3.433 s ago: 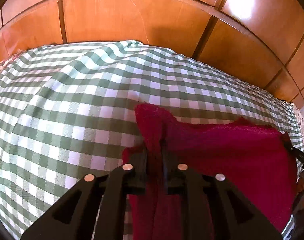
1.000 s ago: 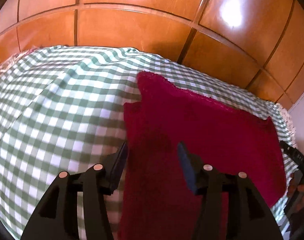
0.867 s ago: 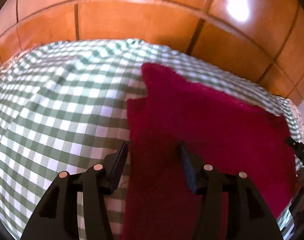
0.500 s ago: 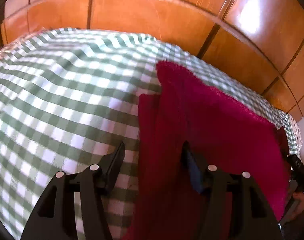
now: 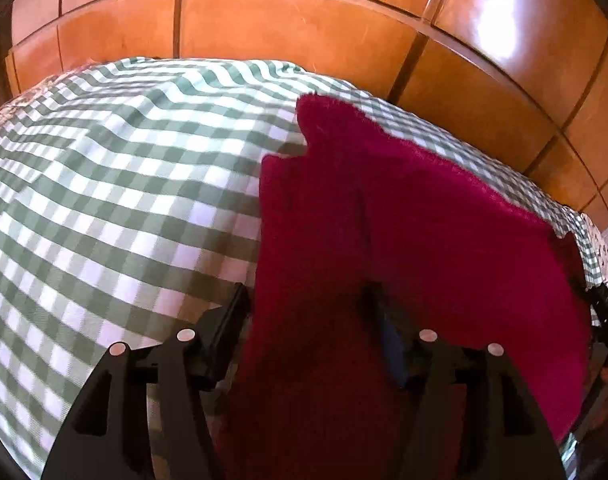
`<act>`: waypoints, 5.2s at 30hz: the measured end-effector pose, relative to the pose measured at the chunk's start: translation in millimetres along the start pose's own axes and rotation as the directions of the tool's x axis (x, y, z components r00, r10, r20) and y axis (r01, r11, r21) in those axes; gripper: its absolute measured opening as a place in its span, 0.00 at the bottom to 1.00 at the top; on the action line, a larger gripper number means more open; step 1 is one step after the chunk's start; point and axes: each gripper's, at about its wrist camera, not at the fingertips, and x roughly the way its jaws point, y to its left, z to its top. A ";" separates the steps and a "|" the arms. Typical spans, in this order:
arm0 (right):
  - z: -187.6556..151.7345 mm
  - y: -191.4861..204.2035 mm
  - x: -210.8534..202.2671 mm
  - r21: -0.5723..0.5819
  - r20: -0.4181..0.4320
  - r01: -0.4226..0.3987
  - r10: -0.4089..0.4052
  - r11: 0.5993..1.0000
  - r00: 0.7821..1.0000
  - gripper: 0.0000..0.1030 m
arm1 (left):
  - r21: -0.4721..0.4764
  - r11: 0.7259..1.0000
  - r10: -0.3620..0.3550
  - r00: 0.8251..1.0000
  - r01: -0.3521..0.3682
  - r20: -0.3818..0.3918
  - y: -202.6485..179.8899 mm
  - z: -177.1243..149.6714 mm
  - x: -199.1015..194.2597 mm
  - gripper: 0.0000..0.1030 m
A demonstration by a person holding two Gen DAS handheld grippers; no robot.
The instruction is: Fold small clothes
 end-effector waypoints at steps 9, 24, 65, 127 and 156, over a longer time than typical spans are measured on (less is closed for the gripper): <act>-23.0 -4.0 -29.5 -0.045 -0.036 -0.053 0.051 0.998 0.998 0.93 | 0.143 0.989 0.016 0.991 -0.035 0.131 -26.0 -7.7 -55.8 0.57; -50.1 -5.1 -81.5 -0.127 0.054 -0.020 0.027 0.992 0.998 0.77 | 0.225 0.974 -0.010 0.992 -0.019 0.125 -57.2 -36.0 -71.4 0.61; -73.7 14.8 -88.3 -0.045 -0.124 -0.276 0.269 0.960 0.955 0.27 | 0.171 0.978 -0.121 0.993 0.120 -0.002 -39.0 -54.5 -53.4 0.65; -183.6 228.3 -76.7 -0.617 -0.328 -0.439 0.294 0.653 0.898 0.55 | -0.084 0.987 -0.143 0.988 0.138 -0.064 66.2 -13.0 -64.0 0.54; -52.9 280.3 36.6 -0.538 -0.154 -0.203 0.141 0.818 0.978 0.85 | 0.022 0.999 0.030 0.997 -0.031 0.064 36.5 -10.7 -64.7 0.62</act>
